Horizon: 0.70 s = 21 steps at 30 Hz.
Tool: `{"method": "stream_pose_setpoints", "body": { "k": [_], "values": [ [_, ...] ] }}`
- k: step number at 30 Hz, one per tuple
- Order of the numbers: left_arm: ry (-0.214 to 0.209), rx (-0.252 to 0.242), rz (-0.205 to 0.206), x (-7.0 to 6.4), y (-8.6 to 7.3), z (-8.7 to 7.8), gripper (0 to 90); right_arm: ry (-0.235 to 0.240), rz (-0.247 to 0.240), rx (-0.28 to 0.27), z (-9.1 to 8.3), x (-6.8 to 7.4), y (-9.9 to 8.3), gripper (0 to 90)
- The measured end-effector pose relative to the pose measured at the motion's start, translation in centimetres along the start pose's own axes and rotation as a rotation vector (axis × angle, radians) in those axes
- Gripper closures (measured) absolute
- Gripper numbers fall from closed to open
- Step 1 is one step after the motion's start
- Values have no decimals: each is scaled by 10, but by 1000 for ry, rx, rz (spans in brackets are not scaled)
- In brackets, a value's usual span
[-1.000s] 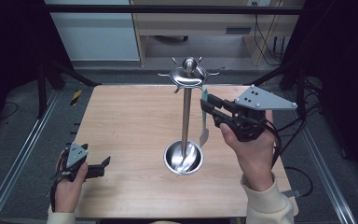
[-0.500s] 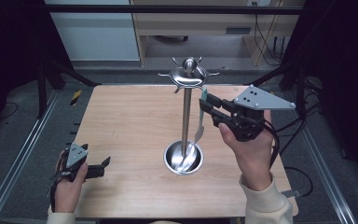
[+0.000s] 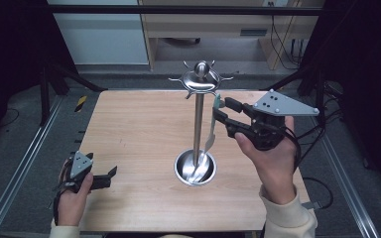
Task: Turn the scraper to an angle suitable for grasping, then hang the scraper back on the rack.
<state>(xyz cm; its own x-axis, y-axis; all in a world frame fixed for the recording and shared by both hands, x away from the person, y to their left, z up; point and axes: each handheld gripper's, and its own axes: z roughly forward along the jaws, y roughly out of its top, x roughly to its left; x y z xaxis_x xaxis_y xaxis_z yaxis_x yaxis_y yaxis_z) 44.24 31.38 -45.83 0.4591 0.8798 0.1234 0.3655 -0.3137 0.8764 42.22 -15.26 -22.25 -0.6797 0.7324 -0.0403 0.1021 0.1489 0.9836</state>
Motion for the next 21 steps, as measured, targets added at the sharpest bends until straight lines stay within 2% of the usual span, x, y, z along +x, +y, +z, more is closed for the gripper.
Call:
{"method": "stream_pose_setpoints", "body": {
  "k": [7, 11, 19, 21],
  "values": [
    [0, 4, 7, -1, 0, 1, 18, -34, -20, 21, -13, -8, 3, 445],
    [0, 6, 8, -1, 0, 1, 17, -56, -1, 16, -21, -19, 2, 414],
    [0, 3, 8, -1, 1, 0, 18, -129, 40, 82, -14, -37, -10, 312],
    [-1, 3, 7, 0, 0, 0, 17, -157, 54, 88, -12, -40, -12, 255]
  ]
}}
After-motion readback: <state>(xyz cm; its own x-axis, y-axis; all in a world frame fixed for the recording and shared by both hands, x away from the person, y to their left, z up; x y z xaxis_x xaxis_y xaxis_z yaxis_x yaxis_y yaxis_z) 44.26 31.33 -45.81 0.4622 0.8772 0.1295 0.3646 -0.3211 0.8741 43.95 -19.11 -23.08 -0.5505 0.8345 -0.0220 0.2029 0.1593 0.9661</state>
